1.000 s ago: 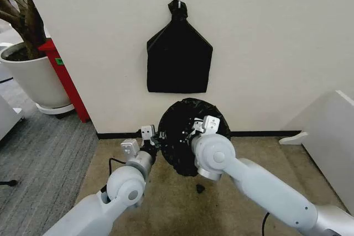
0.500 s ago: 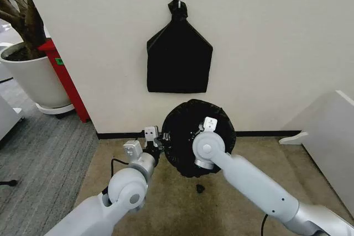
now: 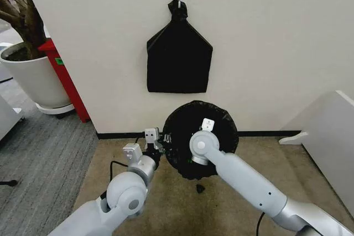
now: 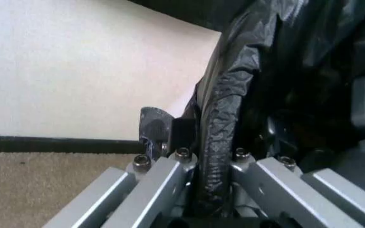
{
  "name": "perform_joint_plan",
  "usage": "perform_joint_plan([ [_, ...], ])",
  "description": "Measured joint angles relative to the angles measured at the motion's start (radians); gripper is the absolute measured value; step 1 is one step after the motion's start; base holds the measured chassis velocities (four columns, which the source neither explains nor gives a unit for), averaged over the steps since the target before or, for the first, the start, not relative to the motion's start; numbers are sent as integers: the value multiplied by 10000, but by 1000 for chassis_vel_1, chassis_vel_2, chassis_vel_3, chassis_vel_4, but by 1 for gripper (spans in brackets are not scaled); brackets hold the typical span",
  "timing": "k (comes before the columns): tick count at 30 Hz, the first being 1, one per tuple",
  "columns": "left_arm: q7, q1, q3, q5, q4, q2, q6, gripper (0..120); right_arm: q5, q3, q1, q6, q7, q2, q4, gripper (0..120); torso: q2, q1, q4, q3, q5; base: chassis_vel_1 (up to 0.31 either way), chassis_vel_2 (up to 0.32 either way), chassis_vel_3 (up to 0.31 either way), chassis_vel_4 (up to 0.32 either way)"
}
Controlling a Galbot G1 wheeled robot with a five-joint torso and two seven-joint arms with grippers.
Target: Place the garbage bag over the trash bin.
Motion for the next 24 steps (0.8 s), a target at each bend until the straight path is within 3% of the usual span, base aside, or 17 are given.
perform_joint_plan([
  [6, 50, 62, -101, 8, -100, 48, 2, 0, -101, 20, -28, 86, -36, 71, -15, 0, 0, 0, 1, 0, 1, 0, 0, 0, 0],
  [14, 105, -137, -65, 148, 625, -292, -53, 0, 1050, -487, 373, 396, 597, -149, 1739, 0, 0, 0, 0, -1, -1, 0, 0, 0, 0],
  [24, 38, -363, -87, 42, 731, -455, -84, 0, 1299, -1105, 42, 483, 808, -136, 2042, 0, 0, 0, -1, 0, 0, 0, 0, 0, 0],
])
